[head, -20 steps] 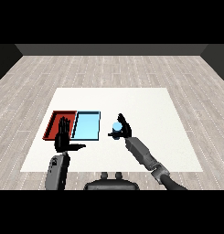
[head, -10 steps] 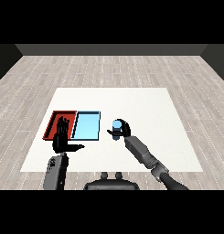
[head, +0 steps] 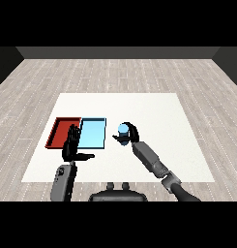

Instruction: Pick the blue can and put it in the blue box

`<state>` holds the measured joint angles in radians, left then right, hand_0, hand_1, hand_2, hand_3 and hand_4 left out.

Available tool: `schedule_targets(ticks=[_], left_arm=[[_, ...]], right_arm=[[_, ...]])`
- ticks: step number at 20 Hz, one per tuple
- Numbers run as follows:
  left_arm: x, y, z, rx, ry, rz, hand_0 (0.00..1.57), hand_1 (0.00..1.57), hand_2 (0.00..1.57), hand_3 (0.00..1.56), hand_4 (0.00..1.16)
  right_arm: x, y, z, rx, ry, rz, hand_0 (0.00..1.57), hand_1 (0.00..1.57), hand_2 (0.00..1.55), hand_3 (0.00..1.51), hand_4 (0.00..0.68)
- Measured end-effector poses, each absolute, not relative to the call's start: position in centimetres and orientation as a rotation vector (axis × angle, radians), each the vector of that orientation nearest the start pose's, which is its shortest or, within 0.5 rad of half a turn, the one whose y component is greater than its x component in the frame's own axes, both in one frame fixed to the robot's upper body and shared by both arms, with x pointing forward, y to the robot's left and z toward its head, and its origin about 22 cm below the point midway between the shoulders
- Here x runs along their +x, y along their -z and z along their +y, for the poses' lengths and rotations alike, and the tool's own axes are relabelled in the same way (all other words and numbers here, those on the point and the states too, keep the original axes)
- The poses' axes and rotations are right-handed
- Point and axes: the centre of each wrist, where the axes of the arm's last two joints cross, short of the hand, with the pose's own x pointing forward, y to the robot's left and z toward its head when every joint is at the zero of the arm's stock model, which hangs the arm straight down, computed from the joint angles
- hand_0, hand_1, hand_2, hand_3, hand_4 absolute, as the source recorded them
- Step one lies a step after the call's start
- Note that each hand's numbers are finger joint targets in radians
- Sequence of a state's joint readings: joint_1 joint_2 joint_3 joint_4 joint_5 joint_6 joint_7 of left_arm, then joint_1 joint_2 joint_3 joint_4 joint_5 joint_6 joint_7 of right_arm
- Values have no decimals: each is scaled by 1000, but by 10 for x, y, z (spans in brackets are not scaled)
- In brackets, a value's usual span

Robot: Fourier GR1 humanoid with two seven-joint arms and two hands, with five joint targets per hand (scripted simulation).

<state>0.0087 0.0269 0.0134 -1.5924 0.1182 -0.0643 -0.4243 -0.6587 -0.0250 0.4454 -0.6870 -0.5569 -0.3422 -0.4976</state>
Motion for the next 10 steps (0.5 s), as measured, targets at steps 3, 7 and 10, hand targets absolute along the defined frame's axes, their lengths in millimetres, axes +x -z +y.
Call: schedule_targets(ticks=[3,7,10], left_arm=[[244,4,231,-123,-34,-1987,0,0,0,0,0],[250,8,217,-161,-12,-1948,0,0,0,0,0],[253,12,204,-205,2,-1913,0,0,0,0,0]], right_arm=[[349,29,-95,152,-56,-1699,1502,1502,1457,1405,648],[352,9,-89,183,-78,-1765,1441,1441,1428,1411,665],[354,-5,-88,206,-95,-1821,1432,1432,1451,1424,661]])
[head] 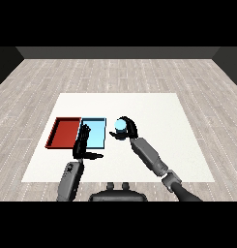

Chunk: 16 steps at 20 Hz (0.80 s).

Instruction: Pick the blue can and put it in the blue box

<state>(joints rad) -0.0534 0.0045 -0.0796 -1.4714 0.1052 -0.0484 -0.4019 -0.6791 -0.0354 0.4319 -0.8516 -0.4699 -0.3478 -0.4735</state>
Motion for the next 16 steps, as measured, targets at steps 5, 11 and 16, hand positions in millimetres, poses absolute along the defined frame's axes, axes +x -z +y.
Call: schedule_targets(ticks=[5,11,16], left_arm=[[263,8,187,-229,41,-1874,0,0,0,0,0],[272,11,173,-246,55,-1856,0,0,0,0,0],[280,8,155,-261,76,-1851,0,0,0,0,0]], right_arm=[[348,-19,-97,217,-104,-1854,1429,1429,1451,1423,660],[340,-24,-120,230,-117,-1875,1424,1424,1425,1403,652],[333,-30,-119,238,-128,-1883,1426,1426,1442,1408,669]])
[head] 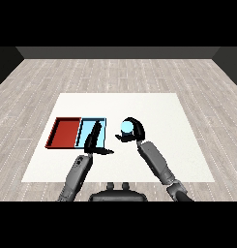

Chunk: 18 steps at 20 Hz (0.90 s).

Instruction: Pick the blue can and put it in the blue box

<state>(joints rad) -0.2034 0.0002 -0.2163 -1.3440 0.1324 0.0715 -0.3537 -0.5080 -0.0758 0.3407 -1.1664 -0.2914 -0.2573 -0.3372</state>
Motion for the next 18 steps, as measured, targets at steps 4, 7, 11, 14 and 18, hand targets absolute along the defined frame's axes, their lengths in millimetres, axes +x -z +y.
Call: schedule_targets(ticks=[4,7,11,14,18], left_arm=[[280,10,139,-266,93,-1829,0,0,0,0,0],[288,15,129,-266,94,-1810,0,0,0,0,0],[290,22,119,-275,102,-1785,0,0,0,0,0],[291,27,116,-267,117,-1762,0,0,0,0,0],[296,28,109,-271,126,-1744,0,0,0,0,0]], right_arm=[[328,-30,-115,247,-132,-1889,1414,1414,1445,1414,660],[328,-32,-110,262,-148,-1893,1411,1411,1450,1415,663],[329,-35,-110,275,-156,-1904,1403,1403,1439,1403,668],[327,-41,-107,294,-163,-1912,1399,1399,1445,1408,675],[322,-43,-99,304,-177,-1920,1394,1394,1453,1415,680]])
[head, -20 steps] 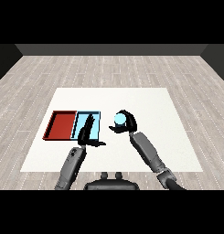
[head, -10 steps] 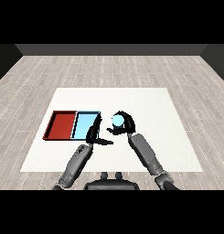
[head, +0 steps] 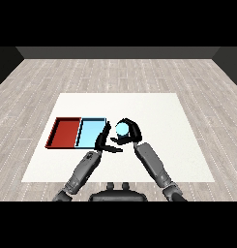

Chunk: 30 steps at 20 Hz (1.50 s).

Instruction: Pick the blue can and put it in the blue box

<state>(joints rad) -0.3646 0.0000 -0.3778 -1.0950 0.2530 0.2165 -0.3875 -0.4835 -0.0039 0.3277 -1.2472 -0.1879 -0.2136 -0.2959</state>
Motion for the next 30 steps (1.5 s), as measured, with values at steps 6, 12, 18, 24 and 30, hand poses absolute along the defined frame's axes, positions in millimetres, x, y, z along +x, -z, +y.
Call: schedule_targets(ticks=[6,12,18,24,30], left_arm=[[297,31,102,-275,129,-1731,0,0,0,0,0],[298,31,99,-300,137,-1724,0,0,0,0,0],[299,35,95,-298,165,-1732,0,0,0,0,0],[298,28,84,-307,161,-1746,0,0,0,0,277],[300,29,88,-98,263,-1766,318,318,520,175,0]], right_arm=[[322,-44,-96,336,-196,-1921,1393,1393,1435,1399,656],[319,-45,-83,338,-216,-1931,1416,1416,1430,1390,653],[316,-48,-74,353,-233,-1924,1416,1416,1443,1396,626],[312,-55,-58,355,-270,-1926,1253,1253,1411,1396,613],[306,-49,-50,371,-305,-1930,1468,1468,1471,1399,596]])
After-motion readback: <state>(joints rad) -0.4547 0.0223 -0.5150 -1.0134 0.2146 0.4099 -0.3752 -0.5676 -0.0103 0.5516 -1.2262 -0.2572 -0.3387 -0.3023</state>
